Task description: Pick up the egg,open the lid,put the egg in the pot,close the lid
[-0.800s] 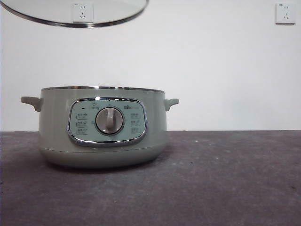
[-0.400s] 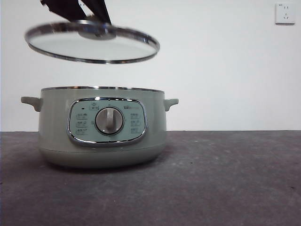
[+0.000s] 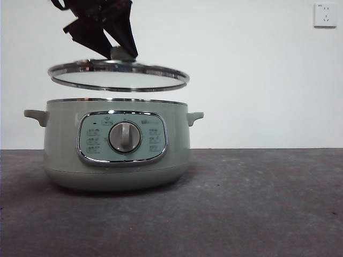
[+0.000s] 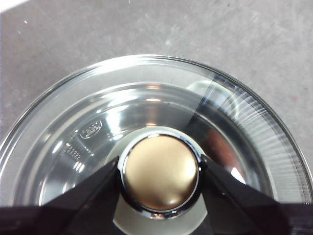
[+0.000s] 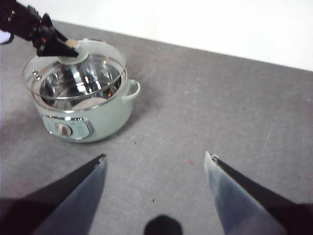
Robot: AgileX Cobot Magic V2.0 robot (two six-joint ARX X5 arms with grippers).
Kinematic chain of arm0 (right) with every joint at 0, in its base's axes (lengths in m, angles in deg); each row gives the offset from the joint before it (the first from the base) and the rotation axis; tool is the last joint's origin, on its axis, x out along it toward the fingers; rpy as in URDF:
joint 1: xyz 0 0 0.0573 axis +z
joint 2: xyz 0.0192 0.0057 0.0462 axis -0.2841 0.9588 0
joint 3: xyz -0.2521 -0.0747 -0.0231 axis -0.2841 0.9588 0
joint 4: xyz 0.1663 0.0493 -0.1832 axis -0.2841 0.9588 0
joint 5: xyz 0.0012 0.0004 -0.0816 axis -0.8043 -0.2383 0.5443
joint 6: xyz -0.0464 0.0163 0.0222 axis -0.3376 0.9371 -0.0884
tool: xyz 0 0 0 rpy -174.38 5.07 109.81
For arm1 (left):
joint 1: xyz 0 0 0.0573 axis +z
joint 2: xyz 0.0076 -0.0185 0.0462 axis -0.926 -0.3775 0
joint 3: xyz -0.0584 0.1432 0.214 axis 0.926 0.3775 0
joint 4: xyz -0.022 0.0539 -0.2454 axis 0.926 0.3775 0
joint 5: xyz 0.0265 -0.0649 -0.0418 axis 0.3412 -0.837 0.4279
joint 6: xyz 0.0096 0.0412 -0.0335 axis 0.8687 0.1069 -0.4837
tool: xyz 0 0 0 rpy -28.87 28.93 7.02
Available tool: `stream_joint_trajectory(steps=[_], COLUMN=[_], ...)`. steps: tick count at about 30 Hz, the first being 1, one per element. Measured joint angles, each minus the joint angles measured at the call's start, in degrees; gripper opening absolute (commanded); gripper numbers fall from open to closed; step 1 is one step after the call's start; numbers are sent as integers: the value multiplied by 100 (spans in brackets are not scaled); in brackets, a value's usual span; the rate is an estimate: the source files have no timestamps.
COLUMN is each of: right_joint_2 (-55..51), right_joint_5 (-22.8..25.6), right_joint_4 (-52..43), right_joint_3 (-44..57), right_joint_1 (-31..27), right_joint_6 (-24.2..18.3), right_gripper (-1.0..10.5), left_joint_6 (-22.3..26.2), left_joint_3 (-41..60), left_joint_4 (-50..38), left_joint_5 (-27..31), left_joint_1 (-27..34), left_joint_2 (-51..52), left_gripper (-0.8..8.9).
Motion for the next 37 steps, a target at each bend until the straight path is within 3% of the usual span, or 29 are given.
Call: stream_joint_trajectory(steps=[26, 37], right_joint_2=[0, 0], right_joint_5=[238, 238], right_joint_4=[0, 0], right_joint_3=[138, 138], right_joint_1=[0, 0], right_joint_6=[2, -9], right_gripper=[342, 342], left_joint_6=[98, 105], left_joint_3=[15, 540], left_joint_4=[70, -420], left_joint_5=[251, 227], left_joint_1=[-20, -20], left_joint_2=[-319, -151], left_gripper=[-8, -8])
